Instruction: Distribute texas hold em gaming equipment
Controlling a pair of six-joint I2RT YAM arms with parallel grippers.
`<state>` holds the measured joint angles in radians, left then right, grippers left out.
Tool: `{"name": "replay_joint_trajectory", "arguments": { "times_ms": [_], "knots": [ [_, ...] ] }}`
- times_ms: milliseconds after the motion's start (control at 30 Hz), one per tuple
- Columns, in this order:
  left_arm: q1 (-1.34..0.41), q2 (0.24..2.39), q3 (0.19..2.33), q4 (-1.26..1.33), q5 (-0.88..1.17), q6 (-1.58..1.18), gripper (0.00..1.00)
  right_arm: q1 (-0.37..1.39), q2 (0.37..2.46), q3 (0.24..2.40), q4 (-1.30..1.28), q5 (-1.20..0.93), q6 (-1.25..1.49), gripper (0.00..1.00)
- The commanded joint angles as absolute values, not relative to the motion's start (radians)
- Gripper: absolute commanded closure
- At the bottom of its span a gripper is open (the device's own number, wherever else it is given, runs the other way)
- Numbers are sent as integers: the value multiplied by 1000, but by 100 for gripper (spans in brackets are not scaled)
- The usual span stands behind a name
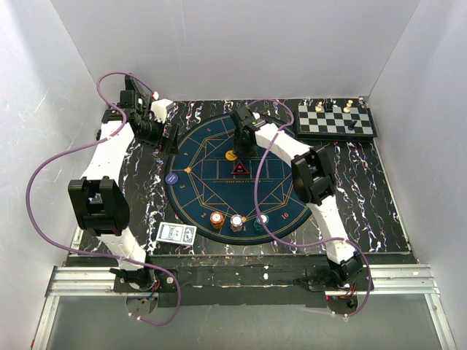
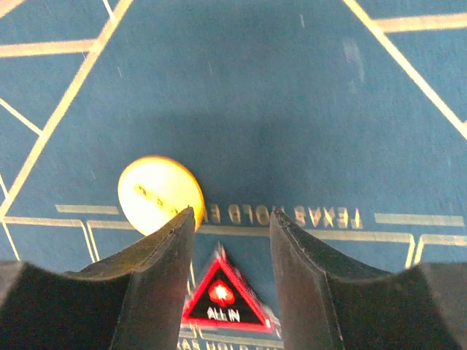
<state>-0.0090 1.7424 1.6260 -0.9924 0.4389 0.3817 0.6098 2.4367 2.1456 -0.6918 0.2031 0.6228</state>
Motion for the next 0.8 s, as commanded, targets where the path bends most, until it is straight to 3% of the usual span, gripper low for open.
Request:
{"name": "replay_joint_trajectory", "arguments": {
  "times_ms": [0, 367, 767],
  "knots": [
    [-2, 1724, 1670, -1014, 465, 396, 2, 670, 2243, 1978, -600, 282, 612, 47],
    [41, 1724, 1681, -1017, 471, 387, 2, 735, 2325, 2063, -560, 138, 583, 58],
    [44, 1732, 1689, -1014, 474, 370, 2, 680, 2421, 2082, -581, 83, 660, 61]
  ]
}}
